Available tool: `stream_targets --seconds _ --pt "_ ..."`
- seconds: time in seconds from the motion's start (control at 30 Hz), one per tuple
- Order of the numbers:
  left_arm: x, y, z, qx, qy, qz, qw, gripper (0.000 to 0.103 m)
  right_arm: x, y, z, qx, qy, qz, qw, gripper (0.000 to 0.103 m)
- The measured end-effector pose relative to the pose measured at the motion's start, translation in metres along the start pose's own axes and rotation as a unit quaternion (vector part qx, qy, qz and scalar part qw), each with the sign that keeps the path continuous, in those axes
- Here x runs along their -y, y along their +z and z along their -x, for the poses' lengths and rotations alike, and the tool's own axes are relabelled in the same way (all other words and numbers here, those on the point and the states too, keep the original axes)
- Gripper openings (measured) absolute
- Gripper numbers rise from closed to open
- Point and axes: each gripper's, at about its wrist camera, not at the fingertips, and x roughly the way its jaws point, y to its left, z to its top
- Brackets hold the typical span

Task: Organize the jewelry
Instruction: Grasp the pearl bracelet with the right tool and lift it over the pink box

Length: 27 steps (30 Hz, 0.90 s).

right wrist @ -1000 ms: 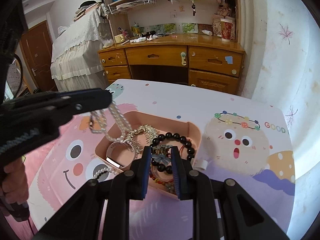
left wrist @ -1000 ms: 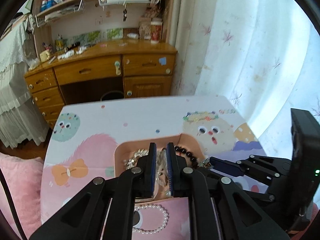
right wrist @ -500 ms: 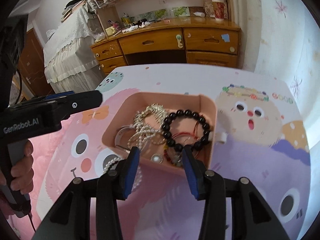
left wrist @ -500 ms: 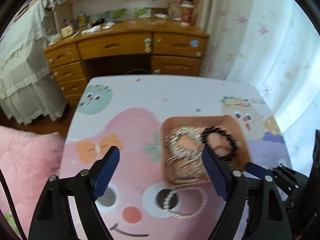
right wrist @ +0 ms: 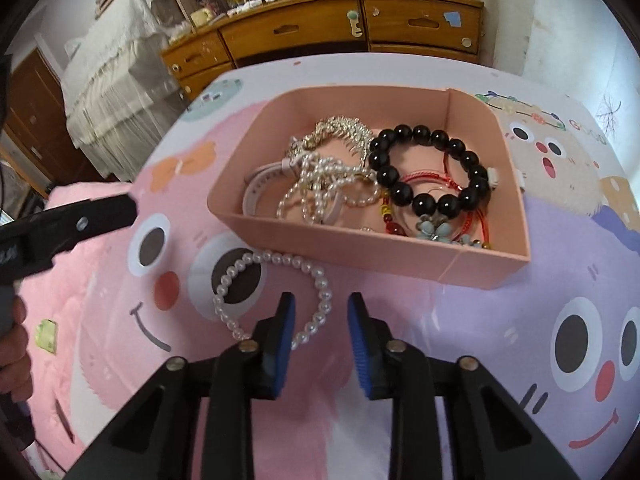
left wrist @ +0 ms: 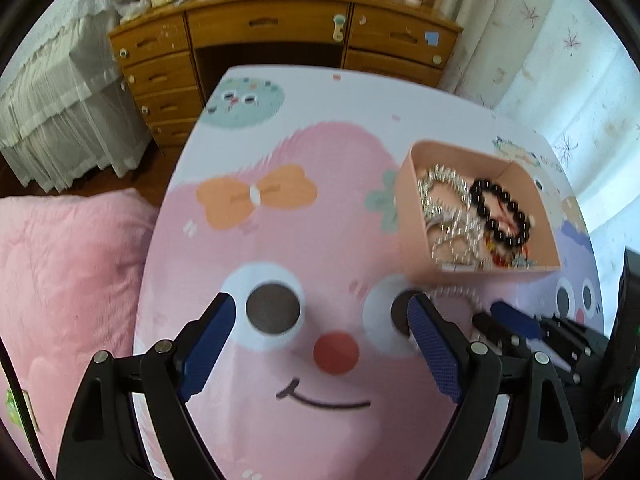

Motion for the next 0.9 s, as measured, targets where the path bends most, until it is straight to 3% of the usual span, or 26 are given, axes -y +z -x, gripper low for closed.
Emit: stream_targets --seconds 0.2,0.53,0.9 --pt "-0.008 -0.018 -0.006 -0.024 -0.005 -0.004 0.9997 0.087 -0.01 0.002 -0.007 -0.008 -0.031 0.019 0.999 0.017" --pt "-0.015 -0.024 -0.007 -0.031 -0.013 -0.004 0.9994 0.087 -0.014 0.005 -0.01 -0.012 -0.062 0.041 0.997 0.007" --pt "-0.016 -0.031 -0.007 -0.038 -0.014 -0.007 0.9991 0.087 -0.029 0.015 0.019 0.008 -0.029 0.077 0.997 0.007"
